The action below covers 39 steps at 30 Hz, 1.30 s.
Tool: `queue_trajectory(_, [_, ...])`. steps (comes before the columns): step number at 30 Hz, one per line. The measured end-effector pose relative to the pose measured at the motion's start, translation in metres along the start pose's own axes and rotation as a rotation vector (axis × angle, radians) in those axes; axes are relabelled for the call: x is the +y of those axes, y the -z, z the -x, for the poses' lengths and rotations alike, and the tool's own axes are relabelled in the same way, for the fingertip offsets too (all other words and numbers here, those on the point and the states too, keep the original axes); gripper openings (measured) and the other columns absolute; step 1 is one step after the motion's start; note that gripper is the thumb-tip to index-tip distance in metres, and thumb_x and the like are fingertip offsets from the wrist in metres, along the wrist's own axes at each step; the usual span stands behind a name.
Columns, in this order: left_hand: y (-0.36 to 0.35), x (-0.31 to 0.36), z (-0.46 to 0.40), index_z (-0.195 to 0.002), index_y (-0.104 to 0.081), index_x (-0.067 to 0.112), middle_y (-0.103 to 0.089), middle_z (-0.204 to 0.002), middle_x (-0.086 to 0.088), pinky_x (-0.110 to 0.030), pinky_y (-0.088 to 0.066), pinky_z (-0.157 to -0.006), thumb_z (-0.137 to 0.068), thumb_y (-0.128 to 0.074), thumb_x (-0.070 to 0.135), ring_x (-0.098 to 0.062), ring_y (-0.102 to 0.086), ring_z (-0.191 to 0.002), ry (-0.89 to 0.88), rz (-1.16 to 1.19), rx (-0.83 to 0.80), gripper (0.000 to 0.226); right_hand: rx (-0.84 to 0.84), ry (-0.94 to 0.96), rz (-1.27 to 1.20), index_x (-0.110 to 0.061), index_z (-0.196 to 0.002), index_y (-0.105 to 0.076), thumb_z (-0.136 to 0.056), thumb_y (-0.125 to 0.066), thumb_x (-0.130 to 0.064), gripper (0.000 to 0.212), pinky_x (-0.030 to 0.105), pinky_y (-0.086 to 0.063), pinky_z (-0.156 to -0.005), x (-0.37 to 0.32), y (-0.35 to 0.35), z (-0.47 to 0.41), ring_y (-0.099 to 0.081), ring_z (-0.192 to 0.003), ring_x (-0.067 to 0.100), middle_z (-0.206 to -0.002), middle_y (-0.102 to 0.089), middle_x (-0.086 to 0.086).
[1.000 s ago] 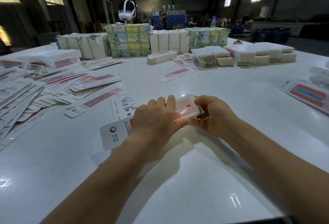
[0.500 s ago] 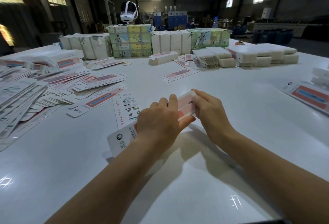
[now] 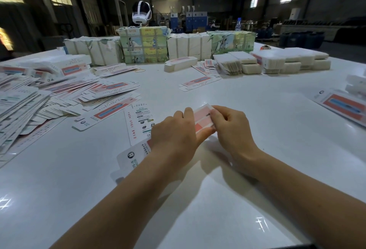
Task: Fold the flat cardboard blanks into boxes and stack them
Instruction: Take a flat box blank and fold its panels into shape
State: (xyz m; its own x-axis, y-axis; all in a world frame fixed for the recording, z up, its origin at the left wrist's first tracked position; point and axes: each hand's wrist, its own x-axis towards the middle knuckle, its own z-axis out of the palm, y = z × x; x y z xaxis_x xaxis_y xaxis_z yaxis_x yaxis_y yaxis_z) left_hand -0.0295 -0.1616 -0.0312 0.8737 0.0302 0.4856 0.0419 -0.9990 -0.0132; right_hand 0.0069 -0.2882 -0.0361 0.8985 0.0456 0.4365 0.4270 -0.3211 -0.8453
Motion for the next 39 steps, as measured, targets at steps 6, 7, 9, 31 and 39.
queue_trajectory(6, [0.001, -0.002, 0.000, -0.111, -0.043, 0.022, -0.057, -0.099, 0.003, -0.031, -0.032, -0.059, -0.079, -0.020, 0.077, -0.024, -0.059, -0.086, 0.004, -0.020, -0.006, 0.068, -0.089, -0.003, -0.044, -0.005, -0.085, -0.067, -0.099, -0.042, -0.018, 0.031, 0.037, -0.047, -0.067, -0.001, -0.001, 0.001, -0.057, -0.072, 0.030, -0.075, -0.065, 0.013])
queue_trajectory(7, [0.001, -0.004, 0.000, -0.110, -0.043, 0.023, -0.057, -0.099, 0.003, -0.031, -0.032, -0.059, -0.078, -0.020, 0.078, -0.024, -0.059, -0.086, 0.014, -0.012, -0.013, 0.068, -0.110, -0.015, -0.080, -0.003, -0.084, -0.063, -0.098, -0.042, -0.018, 0.030, 0.038, -0.045, -0.065, -0.001, -0.001, 0.000, -0.054, -0.069, 0.029, -0.074, -0.063, 0.015])
queue_trajectory(9, [0.001, -0.007, -0.003, -0.108, -0.044, 0.022, -0.057, -0.098, 0.003, -0.031, -0.033, -0.059, -0.077, -0.019, 0.079, -0.024, -0.059, -0.085, 0.037, 0.011, -0.021, 0.069, -0.114, -0.024, -0.137, 0.000, -0.079, -0.054, -0.096, -0.042, -0.016, 0.026, 0.039, -0.044, -0.065, -0.003, -0.001, -0.001, -0.047, -0.067, 0.024, -0.071, -0.054, 0.017])
queue_trajectory(31, [0.004, -0.033, -0.005, -0.114, -0.044, 0.024, -0.058, -0.098, 0.003, -0.029, -0.033, -0.056, -0.076, -0.019, 0.079, -0.019, -0.050, -0.074, 0.008, 0.014, 0.021, 0.072, -0.400, -0.083, -0.282, -0.041, -0.100, -0.071, -0.097, -0.045, -0.016, 0.035, 0.036, -0.048, -0.093, -0.008, 0.002, -0.001, -0.060, -0.105, 0.011, -0.107, -0.070, -0.010])
queue_trajectory(39, [0.004, -0.029, -0.009, -0.130, -0.040, 0.028, -0.059, -0.107, 0.006, -0.030, -0.033, -0.065, -0.068, -0.051, 0.079, -0.023, -0.059, -0.096, -0.175, 0.054, -0.077, 0.081, -0.544, 0.372, 0.200, -0.011, -0.145, -0.031, -0.083, -0.067, -0.001, 0.073, 0.018, -0.030, -0.109, 0.001, 0.021, -0.011, -0.038, -0.132, 0.015, -0.145, -0.037, 0.002])
